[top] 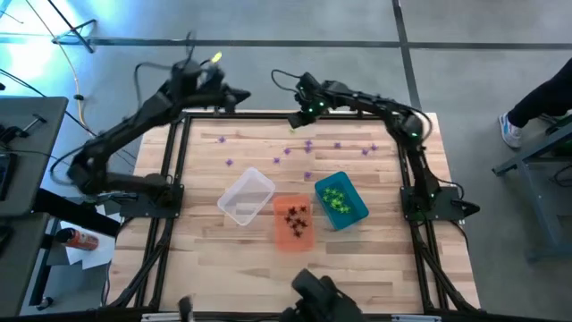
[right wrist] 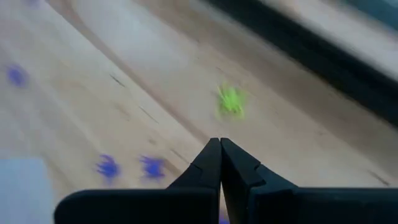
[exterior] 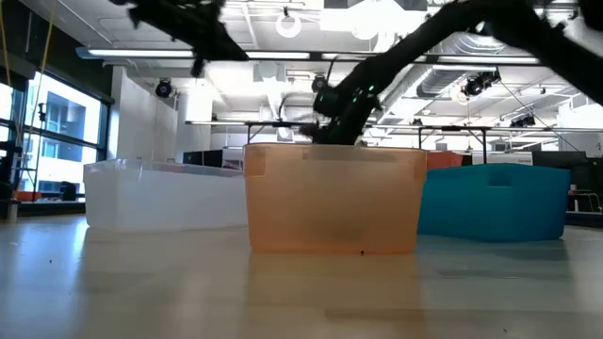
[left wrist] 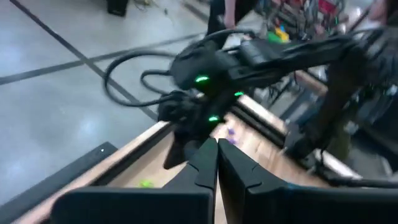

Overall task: Sort Halloween decoration
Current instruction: Put the green spider toy into the blue bin

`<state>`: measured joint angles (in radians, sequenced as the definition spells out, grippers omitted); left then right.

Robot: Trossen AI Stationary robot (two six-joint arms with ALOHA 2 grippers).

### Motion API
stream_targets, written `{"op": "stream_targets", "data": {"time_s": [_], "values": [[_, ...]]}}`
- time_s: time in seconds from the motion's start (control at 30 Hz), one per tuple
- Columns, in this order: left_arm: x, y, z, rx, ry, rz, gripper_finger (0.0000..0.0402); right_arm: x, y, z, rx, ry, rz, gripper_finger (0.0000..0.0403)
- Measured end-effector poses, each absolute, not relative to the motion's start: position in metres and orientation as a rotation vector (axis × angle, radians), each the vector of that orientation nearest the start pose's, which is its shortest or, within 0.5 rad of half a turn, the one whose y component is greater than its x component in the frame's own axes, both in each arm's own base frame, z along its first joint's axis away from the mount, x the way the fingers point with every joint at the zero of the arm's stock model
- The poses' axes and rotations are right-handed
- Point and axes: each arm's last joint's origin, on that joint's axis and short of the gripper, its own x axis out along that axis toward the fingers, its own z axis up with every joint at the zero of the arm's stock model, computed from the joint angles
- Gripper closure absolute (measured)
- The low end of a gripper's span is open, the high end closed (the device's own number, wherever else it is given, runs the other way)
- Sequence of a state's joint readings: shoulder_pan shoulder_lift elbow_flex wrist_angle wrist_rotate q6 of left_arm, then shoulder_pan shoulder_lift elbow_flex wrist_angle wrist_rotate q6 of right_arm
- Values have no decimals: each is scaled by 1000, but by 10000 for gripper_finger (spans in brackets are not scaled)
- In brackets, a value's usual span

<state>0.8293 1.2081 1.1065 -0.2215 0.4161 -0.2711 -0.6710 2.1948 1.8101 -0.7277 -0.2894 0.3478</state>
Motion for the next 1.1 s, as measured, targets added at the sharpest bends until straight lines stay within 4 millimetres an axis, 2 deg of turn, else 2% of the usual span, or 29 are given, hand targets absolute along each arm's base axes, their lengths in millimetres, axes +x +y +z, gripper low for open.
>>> {"op": "stream_targets", "data": {"time_s": [0.1,0.2,0.33,0.47,0.77,0.97,1.1], "values": [[172,164,351,-481,127,490,401,377,-294,176,831,1035,-490,403],[164,150,342,-520,68,534,401,389,-303,171,855,1009,-470,403],[160,139,331,-589,24,552,401,401,-312,159,982,972,-468,403],[162,134,325,-640,28,539,401,407,-313,149,985,1009,-480,403],[167,128,326,-617,41,504,401,396,-324,143,949,1050,-562,403],[167,128,325,-610,48,497,401,381,-328,142,896,1151,-522,403],[167,127,324,-616,66,486,401,364,-327,141,868,1279,-456,403]]}}
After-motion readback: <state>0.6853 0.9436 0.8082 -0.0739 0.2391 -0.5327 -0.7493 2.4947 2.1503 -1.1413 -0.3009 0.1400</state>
